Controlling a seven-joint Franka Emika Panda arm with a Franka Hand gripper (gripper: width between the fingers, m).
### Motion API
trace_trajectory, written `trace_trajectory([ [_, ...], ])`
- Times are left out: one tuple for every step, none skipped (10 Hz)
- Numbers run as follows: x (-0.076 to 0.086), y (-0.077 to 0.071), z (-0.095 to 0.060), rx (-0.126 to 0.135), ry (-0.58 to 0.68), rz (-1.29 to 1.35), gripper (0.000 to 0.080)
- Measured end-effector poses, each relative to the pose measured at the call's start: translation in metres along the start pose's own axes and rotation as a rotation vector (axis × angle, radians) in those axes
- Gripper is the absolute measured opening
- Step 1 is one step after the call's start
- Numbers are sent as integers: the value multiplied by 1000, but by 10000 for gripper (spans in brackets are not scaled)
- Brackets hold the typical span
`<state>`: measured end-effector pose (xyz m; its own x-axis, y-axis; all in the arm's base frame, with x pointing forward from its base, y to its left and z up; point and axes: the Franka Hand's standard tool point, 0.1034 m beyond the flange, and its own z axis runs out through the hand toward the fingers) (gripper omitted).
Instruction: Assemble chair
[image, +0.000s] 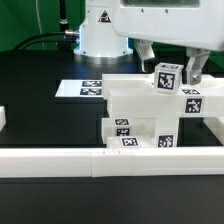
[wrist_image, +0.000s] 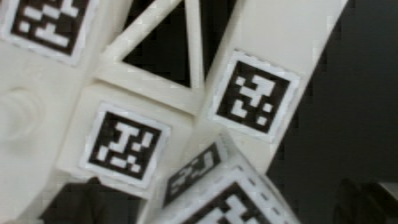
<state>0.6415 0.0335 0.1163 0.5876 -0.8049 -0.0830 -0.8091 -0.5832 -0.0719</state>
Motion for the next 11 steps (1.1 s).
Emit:
trace_trajectory([
  [-1, 0, 0, -16, -2, -99, 649],
  [1, -2, -1, -27, 4, -236, 649],
  [1, -2, -1, -27, 4, -309, 649],
  [2, -2, -1, -27, 5, -364, 649],
  [1, -2, -1, -29, 6, -411, 649],
  [2, -2, -1, -28, 10, -497, 649],
  [3, -2, -1, -27, 10, -543, 649],
  [3, -2, -1, -27, 10, -534, 649],
  [3, -2, -1, -27, 10, -533, 536],
  [3, -2, -1, -27, 10, -533, 354],
  [3, -2, -1, -27, 10, -504, 284],
])
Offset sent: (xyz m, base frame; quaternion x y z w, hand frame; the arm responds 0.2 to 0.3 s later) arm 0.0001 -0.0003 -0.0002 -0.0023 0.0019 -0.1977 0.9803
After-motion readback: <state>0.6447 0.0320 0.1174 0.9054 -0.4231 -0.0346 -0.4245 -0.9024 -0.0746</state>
